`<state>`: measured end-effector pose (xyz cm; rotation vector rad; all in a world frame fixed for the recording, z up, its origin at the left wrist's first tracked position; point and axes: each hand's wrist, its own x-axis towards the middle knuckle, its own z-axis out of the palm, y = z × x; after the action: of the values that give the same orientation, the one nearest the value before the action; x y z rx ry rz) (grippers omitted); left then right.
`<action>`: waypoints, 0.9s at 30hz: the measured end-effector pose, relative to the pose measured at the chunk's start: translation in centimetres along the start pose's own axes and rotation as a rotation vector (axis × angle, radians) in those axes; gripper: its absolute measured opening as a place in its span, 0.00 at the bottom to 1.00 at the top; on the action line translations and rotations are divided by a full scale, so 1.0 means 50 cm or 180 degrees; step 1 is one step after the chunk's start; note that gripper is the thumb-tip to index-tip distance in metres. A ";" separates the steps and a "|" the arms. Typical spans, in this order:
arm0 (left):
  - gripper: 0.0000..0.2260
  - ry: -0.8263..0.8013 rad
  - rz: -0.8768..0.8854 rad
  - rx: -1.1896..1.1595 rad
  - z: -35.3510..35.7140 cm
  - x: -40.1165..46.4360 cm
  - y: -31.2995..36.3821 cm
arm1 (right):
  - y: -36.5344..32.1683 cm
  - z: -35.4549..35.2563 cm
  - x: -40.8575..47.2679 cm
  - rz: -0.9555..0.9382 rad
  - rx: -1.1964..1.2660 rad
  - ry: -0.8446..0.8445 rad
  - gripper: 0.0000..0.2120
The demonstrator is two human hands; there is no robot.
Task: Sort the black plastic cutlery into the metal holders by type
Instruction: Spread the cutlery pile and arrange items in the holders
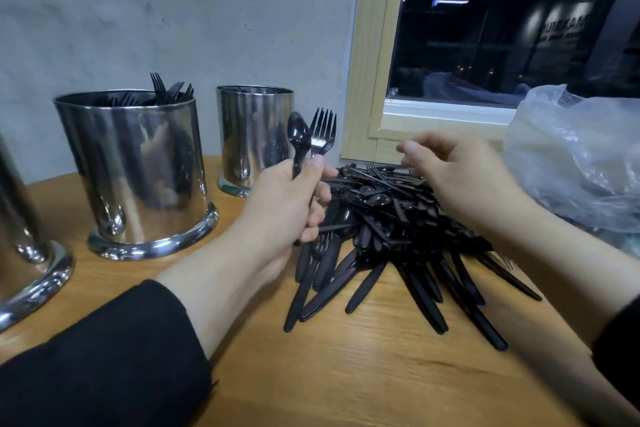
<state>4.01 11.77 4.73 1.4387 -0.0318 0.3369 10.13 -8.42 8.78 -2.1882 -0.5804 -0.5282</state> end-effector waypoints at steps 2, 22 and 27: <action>0.13 0.0102 0.0021 0.0231 0.000 -0.001 -0.007 | 0.010 0.008 0.021 -0.0003 -0.0629 -0.0502 0.09; 0.10 0.0223 -0.0068 0.0274 0.010 0.001 -0.010 | 0.043 0.072 0.007 -0.0216 -0.2019 -0.0992 0.16; 0.11 0.0156 0.0083 0.0410 0.010 -0.004 -0.009 | 0.045 0.041 0.021 -0.0794 -0.1262 -0.0309 0.10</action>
<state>4.01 11.20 4.34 1.5581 0.0110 0.4016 12.60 -7.88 6.81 -2.5411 -0.8690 -0.7209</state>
